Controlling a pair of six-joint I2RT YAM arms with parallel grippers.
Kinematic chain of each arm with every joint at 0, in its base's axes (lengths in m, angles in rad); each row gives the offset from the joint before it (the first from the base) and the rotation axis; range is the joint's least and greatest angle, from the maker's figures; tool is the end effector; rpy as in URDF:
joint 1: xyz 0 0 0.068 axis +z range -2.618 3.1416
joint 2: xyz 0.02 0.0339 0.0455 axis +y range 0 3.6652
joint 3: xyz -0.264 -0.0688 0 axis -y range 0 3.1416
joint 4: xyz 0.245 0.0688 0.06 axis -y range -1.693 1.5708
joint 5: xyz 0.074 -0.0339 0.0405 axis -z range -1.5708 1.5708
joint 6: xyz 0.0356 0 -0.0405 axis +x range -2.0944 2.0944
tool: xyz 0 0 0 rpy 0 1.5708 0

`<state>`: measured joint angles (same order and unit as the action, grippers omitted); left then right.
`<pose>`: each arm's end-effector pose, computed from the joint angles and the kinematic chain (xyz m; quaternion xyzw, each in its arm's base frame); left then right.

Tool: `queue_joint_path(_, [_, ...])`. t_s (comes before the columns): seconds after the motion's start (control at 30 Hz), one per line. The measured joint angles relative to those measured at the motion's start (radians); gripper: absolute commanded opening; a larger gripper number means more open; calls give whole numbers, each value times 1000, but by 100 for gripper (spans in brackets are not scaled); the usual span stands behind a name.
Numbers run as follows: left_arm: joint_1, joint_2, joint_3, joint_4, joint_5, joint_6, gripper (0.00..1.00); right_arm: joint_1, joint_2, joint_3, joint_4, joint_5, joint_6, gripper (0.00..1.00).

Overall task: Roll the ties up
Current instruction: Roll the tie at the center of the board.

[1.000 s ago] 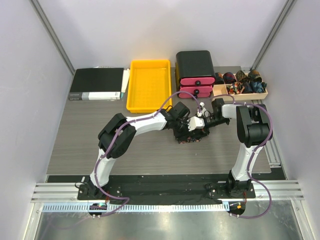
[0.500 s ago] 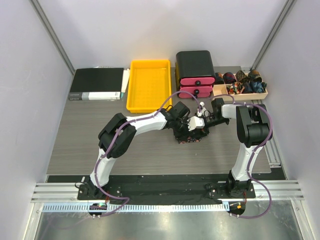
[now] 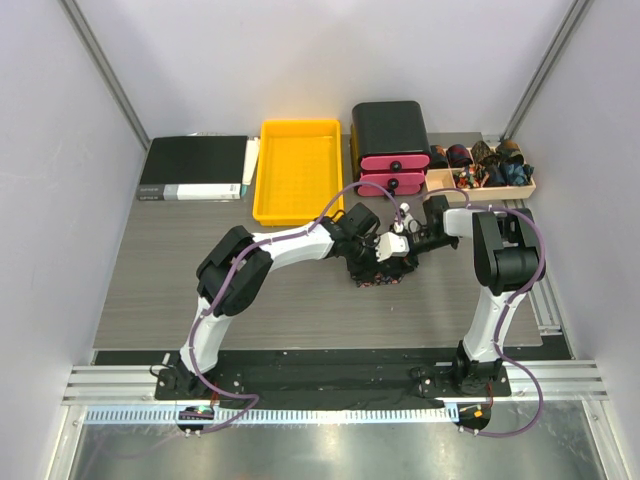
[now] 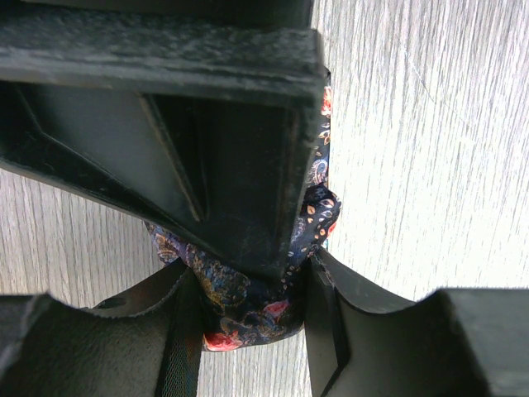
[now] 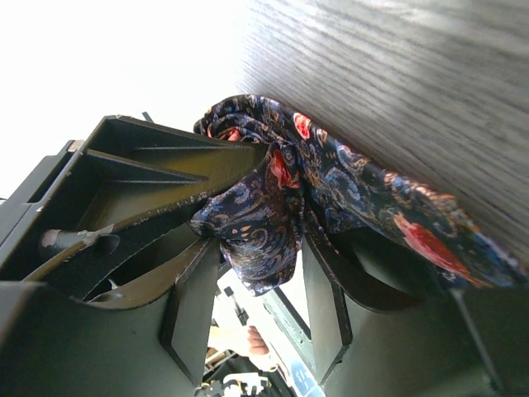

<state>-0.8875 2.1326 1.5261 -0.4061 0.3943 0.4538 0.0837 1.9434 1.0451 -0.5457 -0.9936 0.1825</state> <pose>0.2752 -0.3597 0.1559 0.6281 0.7050 -0.2420 0.2233 0.3238 0.0571 0.1124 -0.0132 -0.8778 -0.4788 0.0079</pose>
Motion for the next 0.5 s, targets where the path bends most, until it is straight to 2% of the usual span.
queue_joint_path(0.37, [0, 0, 0, 0, 1, 0, 39, -21, 0, 6, 53, -6, 18, 47])
queue_joint_path(0.47, [0, 1, 2, -1, 2, 0, 39, -21, 0, -1, 64, -14, 20, 40])
queue_joint_path(0.5, [1, 2, 2, -2, 2, 0, 39, -20, 0, -5, 70, -19, 21, 30])
